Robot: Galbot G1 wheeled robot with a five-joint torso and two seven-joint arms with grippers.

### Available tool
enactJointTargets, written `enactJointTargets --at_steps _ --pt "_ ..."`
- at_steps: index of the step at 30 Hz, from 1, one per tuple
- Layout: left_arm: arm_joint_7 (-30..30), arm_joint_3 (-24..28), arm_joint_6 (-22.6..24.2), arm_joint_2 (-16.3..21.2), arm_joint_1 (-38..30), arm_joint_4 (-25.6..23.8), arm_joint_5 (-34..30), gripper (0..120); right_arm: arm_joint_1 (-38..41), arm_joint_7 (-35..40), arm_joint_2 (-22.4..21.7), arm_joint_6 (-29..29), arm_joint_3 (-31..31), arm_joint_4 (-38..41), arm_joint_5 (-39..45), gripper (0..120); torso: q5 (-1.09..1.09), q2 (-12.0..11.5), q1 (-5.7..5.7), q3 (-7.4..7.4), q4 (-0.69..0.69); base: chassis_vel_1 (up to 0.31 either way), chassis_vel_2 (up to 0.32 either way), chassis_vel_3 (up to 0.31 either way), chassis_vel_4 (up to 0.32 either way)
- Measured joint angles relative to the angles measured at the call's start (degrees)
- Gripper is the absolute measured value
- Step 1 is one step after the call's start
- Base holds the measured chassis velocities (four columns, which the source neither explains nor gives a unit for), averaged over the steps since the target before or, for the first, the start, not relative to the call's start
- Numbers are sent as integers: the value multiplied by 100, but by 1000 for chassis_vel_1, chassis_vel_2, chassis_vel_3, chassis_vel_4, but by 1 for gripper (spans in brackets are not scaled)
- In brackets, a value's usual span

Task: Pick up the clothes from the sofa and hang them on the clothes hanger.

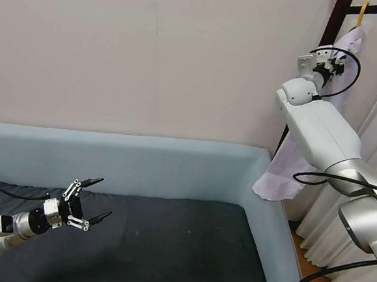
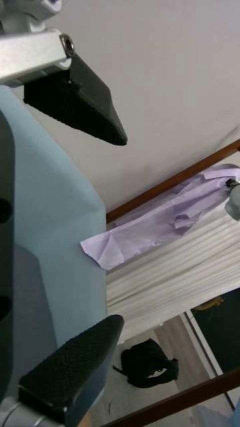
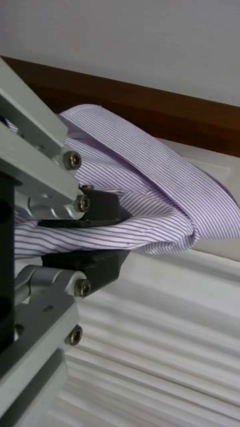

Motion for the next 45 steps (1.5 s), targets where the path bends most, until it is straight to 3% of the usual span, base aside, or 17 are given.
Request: enactJointTargets --at_steps 6,9,15,17,18,23,24,28,29,30,32,34,35,38,41,43,45 --pt "7 -53 -2 -68 41 -41 -26 100 -16 -53 -62 44 2 257 293 10 0 0 0 0 1 0 0 0 0" --pt "-96 -108 -9 -125 63 -51 -72 100 -149 -61 -233 117 -4 747 388 22 -1 0 0 0 1 0 0 0 0" --pt "-1308 -169 -313 -291 426 -234 -23 100 -829 -242 -920 282 93 2530 462 43 0 0 0 0 0 0 0 0 0" --pt "-1736 -365 -196 -456 660 -440 -37 100 -1397 -582 -1290 732 307 3510 469 52 -1 1 0 -1 2 0 0 0 0" --pt "-1736 -365 -196 -456 660 -440 -37 100 -1397 -582 -1290 732 307 3510 469 52 -1 1 0 -1 2 0 0 0 0" --pt "-3779 -631 426 -1107 1262 -1444 20 100 -3337 -1821 -2316 1854 976 5725 957 73 5 1 -1 -1 -2 0 0 0 0" --pt "-3779 -631 426 -1107 1262 -1444 20 100 -3337 -1821 -2316 1854 976 5725 957 73 5 1 -1 -1 -2 0 0 0 0" --pt "-4612 -816 1071 -2257 1701 -2097 605 100 -5817 -2539 -2664 2377 1945 7311 1363 93 5 1 -1 -1 0 0 0 0 0" --pt "-4612 -816 1071 -2257 1701 -2097 605 100 -5817 -2539 -2664 2377 1945 7311 1363 93 5 1 -1 -1 0 0 0 0 0" --pt "-5257 -777 1179 -2603 1814 -2277 1074 100 -6534 -2648 -2569 2620 2209 7533 1153 97 -4 2 -1 -2 3 0 0 0 0" --pt "-6385 -617 1289 -3137 2018 -2582 2032 100 -7773 -3011 -2221 2793 2728 7772 738 100 3 1 -1 -1 2 0 0 0 0" --pt "-6718 -551 1244 -3284 2084 -2662 2345 100 -8100 -3119 -2084 2830 2878 7826 618 100 5 0 -1 0 1 0 0 0 0" --pt "-7085 -484 1209 -3551 2234 -2800 2887 100 -8822 -3281 -1700 2933 3176 7941 242 100 6 1 -2 -2 -2 0 0 0 0" --pt "-7299 -372 1141 -4076 2642 -2969 3711 100 -10133 -3358 -798 3271 3601 8049 -844 100 5 1 -2 -2 -1 0 0 0 0" --pt "-7313 -294 1120 -4214 2812 -3023 3797 100 -10479 -3305 -520 3323 3684 8119 -1227 100 3 2 -2 -1 0 0 0 0 0" --pt "-7318 -93 1110 -4432 3277 -3329 4043 100 -11330 -2865 158 3350 3779 8510 -2210 100 2 2 -2 -1 2 0 0 0 0" --pt "-7327 -58 1121 -4457 3424 -3474 4122 100 -11581 -2761 317 3349 3769 8697 -2392 100 0 2 -2 -1 1 0 0 0 0"
